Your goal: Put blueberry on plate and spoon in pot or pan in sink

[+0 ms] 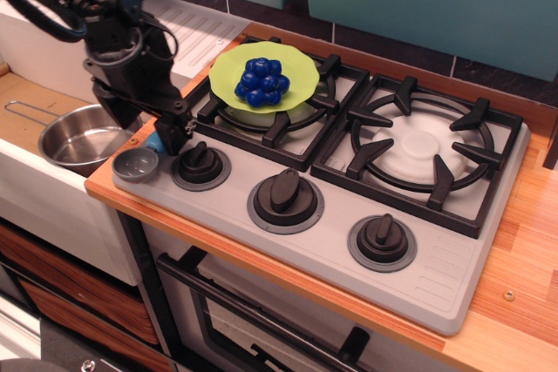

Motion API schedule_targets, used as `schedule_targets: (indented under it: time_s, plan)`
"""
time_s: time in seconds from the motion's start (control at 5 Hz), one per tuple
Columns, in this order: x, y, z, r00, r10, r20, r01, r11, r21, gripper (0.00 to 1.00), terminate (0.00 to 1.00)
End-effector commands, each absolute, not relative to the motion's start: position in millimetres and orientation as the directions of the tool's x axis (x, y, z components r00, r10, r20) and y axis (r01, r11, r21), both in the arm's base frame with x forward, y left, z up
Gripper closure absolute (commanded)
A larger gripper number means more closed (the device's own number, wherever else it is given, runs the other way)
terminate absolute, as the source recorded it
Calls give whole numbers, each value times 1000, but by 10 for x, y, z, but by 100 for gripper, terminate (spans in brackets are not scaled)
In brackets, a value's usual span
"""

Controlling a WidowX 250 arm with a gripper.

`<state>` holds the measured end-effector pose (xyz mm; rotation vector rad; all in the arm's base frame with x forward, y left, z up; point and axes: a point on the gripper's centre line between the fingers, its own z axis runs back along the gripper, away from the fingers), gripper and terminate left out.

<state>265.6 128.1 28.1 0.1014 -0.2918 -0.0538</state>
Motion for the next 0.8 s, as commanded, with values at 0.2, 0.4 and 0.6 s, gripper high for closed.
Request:
schedule_targets:
  time_s: [0.2, 0.4, 0.6]
  plan:
    - [2720, 1351, 307, 948, -69, 309, 45, 995, 84, 100, 0]
    - [2754, 1329, 314, 953, -64, 297, 42, 996, 80, 100, 0]
    - [2777, 1291, 366, 956, -62, 286, 43, 996, 74, 100, 0]
